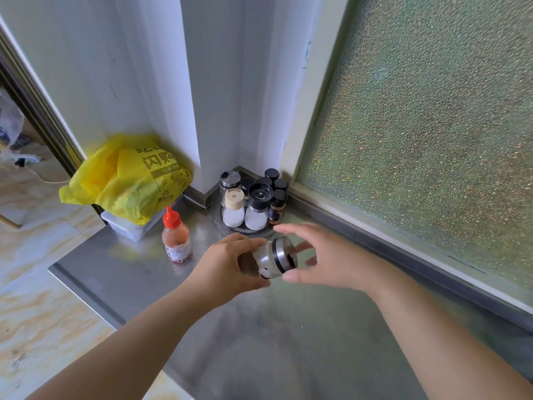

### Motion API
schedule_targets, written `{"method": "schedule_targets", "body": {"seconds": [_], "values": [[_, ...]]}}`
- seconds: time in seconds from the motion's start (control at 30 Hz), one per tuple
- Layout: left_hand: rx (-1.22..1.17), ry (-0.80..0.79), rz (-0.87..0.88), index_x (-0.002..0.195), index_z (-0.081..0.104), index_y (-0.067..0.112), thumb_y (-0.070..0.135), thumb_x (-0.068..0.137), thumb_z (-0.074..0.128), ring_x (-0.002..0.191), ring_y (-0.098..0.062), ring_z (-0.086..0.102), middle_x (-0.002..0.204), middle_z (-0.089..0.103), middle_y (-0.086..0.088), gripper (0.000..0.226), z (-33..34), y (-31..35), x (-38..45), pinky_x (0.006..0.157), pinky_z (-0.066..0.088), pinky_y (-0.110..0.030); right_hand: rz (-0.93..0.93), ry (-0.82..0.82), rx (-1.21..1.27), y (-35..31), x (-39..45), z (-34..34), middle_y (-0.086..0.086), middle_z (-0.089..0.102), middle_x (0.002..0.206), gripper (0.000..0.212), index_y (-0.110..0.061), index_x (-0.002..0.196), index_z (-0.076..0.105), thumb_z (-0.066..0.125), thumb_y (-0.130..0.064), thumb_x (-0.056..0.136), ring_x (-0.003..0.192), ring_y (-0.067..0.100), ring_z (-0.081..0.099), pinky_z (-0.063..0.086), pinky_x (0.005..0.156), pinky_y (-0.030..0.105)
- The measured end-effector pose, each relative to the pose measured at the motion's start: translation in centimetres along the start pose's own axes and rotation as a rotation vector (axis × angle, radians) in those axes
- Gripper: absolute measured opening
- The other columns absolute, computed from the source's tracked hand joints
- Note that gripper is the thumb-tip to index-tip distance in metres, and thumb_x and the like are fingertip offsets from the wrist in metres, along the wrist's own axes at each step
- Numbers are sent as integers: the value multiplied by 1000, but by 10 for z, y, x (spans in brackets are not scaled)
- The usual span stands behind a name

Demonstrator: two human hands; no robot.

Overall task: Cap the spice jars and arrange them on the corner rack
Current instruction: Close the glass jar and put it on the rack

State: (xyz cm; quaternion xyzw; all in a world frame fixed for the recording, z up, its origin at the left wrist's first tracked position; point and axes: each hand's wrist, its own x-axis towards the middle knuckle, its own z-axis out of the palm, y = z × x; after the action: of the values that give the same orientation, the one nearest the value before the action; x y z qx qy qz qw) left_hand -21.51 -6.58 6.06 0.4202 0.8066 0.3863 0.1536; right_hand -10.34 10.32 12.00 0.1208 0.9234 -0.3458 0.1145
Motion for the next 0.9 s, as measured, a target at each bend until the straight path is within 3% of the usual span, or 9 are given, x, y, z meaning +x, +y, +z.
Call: {"method": "schedule_targets", "body": {"seconds": [0.1,0.17,0.23,0.33,0.5,0.6,0.7,0.8,0.9], "values": [[9,-16,9,116,59,28,31,56,84,78,0,54,89,50,21,66,2,4,0,68,40,-4,3,97,15,1,2,3,-18,62,104,36,-40,108,54,66,-49,75,85,-4,62,51,78,22],[1,-20,6,117,59,27,31,56,84,77,0,54,89,50,21,67,4,7,-1,68,40,-5,78,110,54,3,2,5,-7,70,83,43,-32,104,57,52,-64,76,69,5,68,55,74,31],[-5,-18,-1,118,59,28,30,56,84,76,0,54,89,51,20,67,5,10,-2,66,38,-3,86,54,82,6,-2,3,-7,69,95,54,-36,120,50,55,-64,75,77,4,68,54,79,29],[1,-5,-9,116,59,29,30,56,84,75,0,54,87,51,20,66,6,13,-2,64,37,-1,-33,20,77,7,-11,-4,-24,51,118,66,-48,126,41,76,-35,72,94,-12,56,46,78,7],[13,-8,-11,119,56,28,32,58,83,83,-6,57,93,55,14,67,13,23,-4,76,48,-16,38,179,144,11,-10,8,-4,69,68,32,-25,96,55,61,-51,77,57,4,66,52,62,24],[-3,8,-27,118,56,30,33,58,82,85,-5,57,96,56,11,65,15,28,-4,71,43,-9,52,132,156,15,-16,2,-8,69,88,60,-35,110,52,58,-73,64,66,4,67,54,67,27],[26,13,-31,117,56,32,33,58,82,86,-4,56,99,56,12,64,15,30,-4,69,41,-7,-34,87,49,20,-19,-7,-19,59,108,69,-50,123,42,74,-55,62,82,-9,61,45,74,12],[38,60,-19,120,56,27,31,59,82,83,-3,54,99,55,12,67,18,34,-6,71,43,-9,-65,215,42,20,-14,-2,-16,64,76,36,-35,101,58,70,-49,70,63,-7,58,40,58,7],[120,155,-10,123,53,26,29,61,81,87,-6,49,104,49,12,69,20,37,-4,72,39,-12,3,346,53,17,-5,10,-6,62,60,36,-21,87,61,59,-56,78,54,5,58,43,53,16]]}}
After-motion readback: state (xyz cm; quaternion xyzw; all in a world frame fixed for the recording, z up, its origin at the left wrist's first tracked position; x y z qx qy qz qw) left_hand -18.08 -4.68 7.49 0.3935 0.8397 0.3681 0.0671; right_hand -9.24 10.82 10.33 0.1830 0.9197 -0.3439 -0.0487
